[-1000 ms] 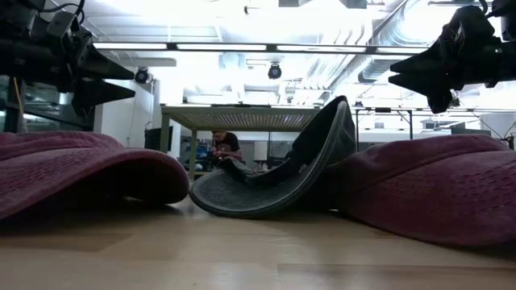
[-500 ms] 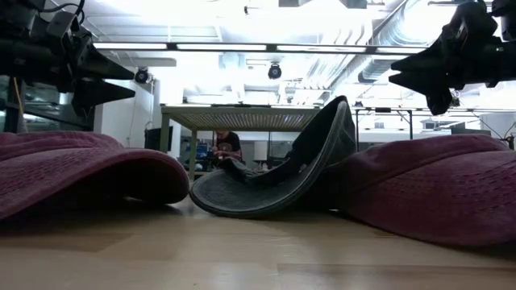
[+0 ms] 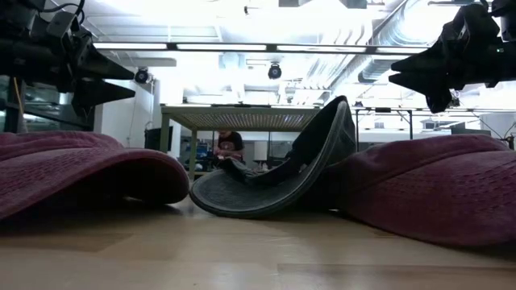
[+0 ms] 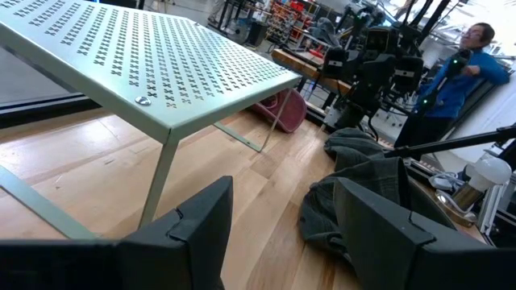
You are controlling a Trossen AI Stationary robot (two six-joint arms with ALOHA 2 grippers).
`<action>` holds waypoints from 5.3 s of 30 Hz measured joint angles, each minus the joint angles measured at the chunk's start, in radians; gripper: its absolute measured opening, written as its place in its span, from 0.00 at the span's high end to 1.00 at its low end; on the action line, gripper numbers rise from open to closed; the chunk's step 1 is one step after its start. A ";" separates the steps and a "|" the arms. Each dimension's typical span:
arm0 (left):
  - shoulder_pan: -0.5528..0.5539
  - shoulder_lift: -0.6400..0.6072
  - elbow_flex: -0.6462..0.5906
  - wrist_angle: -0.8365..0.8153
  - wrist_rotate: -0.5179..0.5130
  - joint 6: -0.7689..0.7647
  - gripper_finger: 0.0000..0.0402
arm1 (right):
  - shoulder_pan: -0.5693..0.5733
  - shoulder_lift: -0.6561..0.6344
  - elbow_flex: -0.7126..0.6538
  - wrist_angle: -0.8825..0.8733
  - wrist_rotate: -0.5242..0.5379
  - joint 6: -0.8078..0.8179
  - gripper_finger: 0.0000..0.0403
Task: Pick & Place hat
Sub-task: Put the top maroon cap on the right side of the shelf
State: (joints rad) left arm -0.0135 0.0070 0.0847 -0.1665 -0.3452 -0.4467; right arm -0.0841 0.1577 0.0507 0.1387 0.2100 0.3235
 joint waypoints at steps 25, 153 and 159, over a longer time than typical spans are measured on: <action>0.000 0.000 0.000 0.000 0.000 0.000 0.47 | -0.001 0.477 0.617 -0.972 0.599 0.525 0.68; 0.000 0.000 0.000 0.000 0.000 0.000 0.47 | -0.436 0.760 0.704 -1.386 0.239 0.591 0.99; 0.000 0.000 0.000 0.000 0.000 0.000 0.47 | -0.384 0.684 0.704 -1.402 0.269 0.569 0.99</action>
State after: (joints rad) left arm -0.0135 0.0071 0.0846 -0.1661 -0.3454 -0.4468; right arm -0.4686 0.8418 0.7551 -1.2636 0.4792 0.8923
